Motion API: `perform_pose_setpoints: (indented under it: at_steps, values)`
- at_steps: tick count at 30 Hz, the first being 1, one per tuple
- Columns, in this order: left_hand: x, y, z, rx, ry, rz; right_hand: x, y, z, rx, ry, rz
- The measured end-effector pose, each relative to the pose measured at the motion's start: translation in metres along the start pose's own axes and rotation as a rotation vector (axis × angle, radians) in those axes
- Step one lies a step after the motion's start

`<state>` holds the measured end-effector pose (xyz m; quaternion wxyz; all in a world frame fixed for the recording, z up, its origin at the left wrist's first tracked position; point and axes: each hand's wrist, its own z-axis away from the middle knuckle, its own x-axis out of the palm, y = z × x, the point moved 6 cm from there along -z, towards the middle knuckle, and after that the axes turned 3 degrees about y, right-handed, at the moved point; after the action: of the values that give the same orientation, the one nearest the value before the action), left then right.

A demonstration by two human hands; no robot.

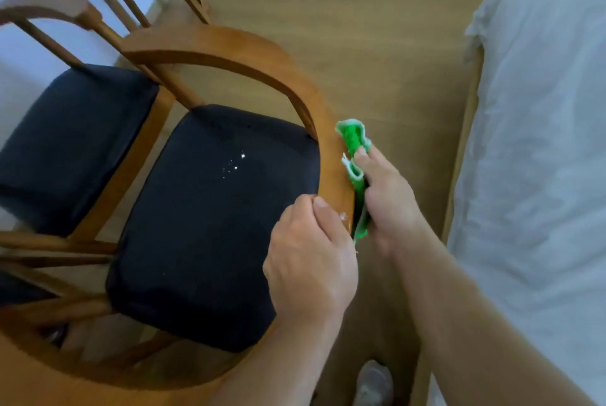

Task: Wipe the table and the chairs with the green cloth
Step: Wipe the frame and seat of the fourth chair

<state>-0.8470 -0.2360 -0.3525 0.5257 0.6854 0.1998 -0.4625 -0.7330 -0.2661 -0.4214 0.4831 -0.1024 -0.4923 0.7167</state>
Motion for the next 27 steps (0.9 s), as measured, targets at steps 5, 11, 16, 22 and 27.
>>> perform_pose_setpoints:
  at_steps: [5,11,16,22,27]
  values:
    - [-0.001,0.002,0.0,0.022,-0.006,-0.022,0.011,-0.029,-0.02,-0.007,0.0,0.216]
    - [0.002,-0.001,-0.001,0.022,-0.017,-0.041,0.004,-0.019,0.023,0.024,-0.127,0.358]
    - [-0.001,0.003,-0.002,0.026,0.005,-0.077,0.0,-0.014,0.047,0.095,-0.192,0.457]
    - [0.001,0.002,-0.002,-0.009,-0.026,-0.122,0.01,-0.028,0.008,0.088,-0.088,0.645]
    - [0.001,0.001,-0.003,-0.033,-0.014,-0.131,0.025,-0.05,-0.062,0.039,-0.045,0.794]
